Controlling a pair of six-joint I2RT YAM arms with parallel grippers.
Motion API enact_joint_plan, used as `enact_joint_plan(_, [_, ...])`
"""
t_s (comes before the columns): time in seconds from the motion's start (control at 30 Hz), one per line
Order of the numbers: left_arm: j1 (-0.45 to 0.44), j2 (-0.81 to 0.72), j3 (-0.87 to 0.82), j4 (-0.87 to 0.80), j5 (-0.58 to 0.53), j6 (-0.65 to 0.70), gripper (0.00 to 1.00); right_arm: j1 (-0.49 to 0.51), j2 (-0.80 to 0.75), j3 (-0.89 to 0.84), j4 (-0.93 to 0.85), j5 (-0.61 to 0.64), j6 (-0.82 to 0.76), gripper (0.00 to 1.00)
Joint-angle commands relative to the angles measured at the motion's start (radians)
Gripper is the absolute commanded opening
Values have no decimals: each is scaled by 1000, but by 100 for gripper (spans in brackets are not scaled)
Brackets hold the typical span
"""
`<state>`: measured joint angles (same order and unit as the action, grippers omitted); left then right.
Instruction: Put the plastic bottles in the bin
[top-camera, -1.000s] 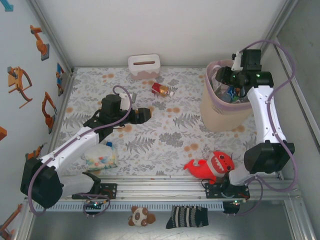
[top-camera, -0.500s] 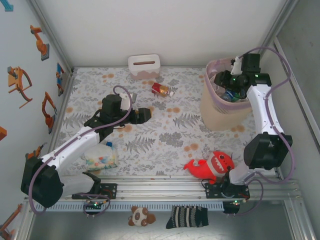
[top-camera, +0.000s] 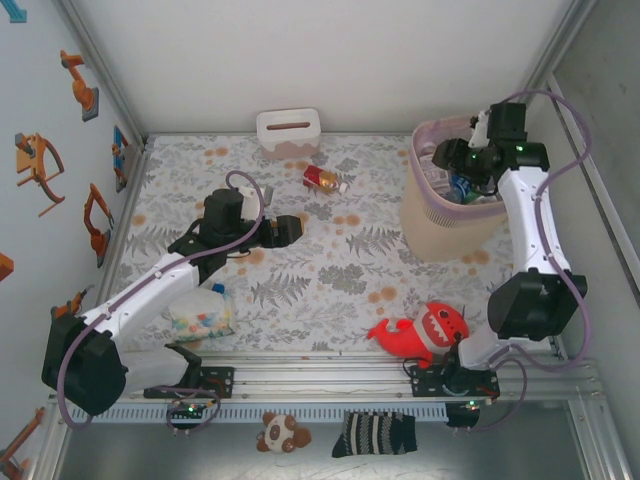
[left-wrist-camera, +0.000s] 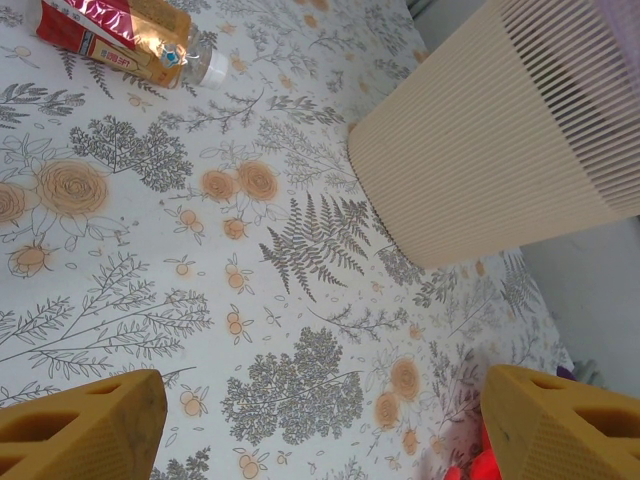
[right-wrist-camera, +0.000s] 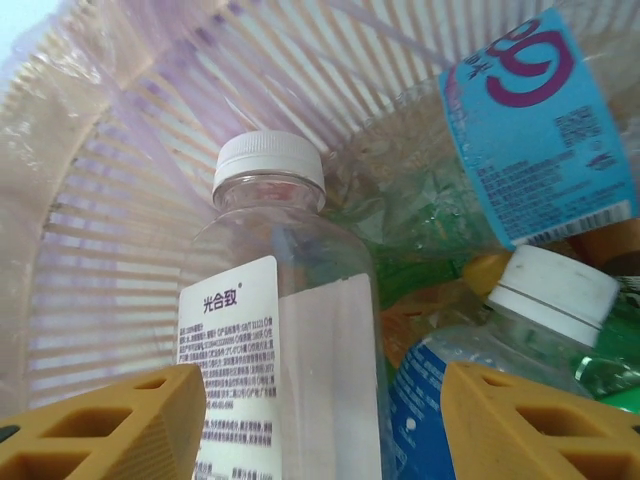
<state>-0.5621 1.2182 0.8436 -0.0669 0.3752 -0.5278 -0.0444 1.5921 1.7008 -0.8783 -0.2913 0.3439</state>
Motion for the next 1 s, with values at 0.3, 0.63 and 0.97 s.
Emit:
enact_joint_plan(0.3, [-1,16,19,24,27,-12,81,-6,-54,15,-21,-94,7,29])
enact_joint_plan(0.63, [0,25,24,25,33,-12,81,-6,-17,-110,8,-81,-5,18])
enact_joint_plan(0.97, [0,44,29,28,31,-12,81,-3,-59,-10,-24,-71,8,18])
